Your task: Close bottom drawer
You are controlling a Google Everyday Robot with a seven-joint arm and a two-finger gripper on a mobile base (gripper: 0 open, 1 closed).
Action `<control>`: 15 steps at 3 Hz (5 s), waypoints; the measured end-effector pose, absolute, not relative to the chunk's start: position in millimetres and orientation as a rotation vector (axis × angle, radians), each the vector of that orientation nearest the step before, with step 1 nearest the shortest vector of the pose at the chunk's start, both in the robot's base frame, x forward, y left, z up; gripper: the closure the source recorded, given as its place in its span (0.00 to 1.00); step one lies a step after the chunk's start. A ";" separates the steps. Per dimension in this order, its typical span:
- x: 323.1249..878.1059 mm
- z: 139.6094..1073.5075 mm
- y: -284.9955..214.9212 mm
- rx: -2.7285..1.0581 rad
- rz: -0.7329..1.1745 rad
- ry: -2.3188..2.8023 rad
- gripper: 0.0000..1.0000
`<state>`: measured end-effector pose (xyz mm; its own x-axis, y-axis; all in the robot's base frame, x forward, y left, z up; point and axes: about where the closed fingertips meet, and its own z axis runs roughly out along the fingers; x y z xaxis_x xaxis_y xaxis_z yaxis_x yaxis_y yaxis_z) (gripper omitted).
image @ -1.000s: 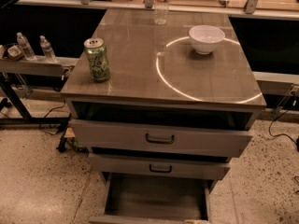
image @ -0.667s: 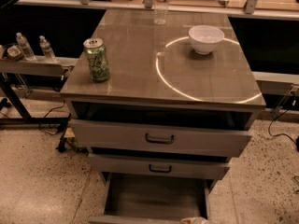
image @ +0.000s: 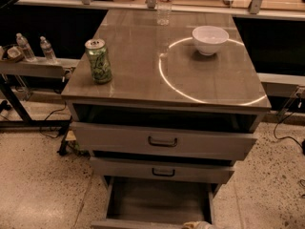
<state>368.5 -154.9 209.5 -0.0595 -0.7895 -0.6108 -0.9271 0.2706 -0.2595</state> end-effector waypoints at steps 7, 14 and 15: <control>295.7 187.4 -223.4 -1.557 0.254 2.122 1.00; 389.9 125.5 -139.6 -1.431 0.354 1.754 1.00; 414.6 132.4 -118.9 -1.438 0.342 1.683 1.00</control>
Offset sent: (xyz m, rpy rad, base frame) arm -0.0240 -0.0415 0.0352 0.0086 0.0261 -0.0684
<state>414.6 -118.9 132.4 0.0475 -0.6618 -0.7482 -0.9015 0.2942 -0.3175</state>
